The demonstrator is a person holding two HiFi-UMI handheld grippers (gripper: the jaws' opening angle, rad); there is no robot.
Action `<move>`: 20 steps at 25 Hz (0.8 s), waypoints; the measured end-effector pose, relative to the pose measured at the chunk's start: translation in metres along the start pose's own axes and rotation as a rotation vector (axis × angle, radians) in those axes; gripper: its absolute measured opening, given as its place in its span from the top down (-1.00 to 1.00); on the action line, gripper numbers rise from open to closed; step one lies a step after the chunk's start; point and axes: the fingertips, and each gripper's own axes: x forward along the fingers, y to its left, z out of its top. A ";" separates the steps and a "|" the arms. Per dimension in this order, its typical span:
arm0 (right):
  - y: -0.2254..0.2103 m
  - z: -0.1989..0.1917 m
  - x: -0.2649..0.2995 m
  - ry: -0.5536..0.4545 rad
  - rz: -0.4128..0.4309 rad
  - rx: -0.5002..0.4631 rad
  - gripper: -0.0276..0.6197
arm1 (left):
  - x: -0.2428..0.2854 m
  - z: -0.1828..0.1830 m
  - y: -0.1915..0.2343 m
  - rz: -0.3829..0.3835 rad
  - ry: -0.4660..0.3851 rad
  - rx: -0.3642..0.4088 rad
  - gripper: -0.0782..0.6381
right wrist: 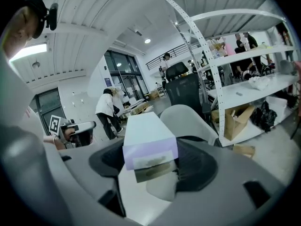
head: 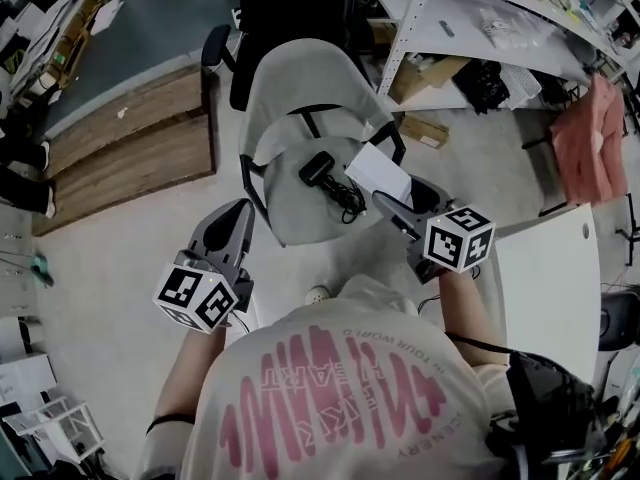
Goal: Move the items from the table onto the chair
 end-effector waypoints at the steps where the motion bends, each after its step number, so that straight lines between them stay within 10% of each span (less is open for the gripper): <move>1: -0.002 -0.001 0.005 0.008 -0.008 0.007 -0.09 | -0.003 0.000 0.003 0.009 -0.002 -0.004 0.76; 20: -0.097 -0.059 0.091 0.196 -0.144 0.161 -0.09 | 0.018 0.003 0.043 0.095 -0.045 -0.133 0.76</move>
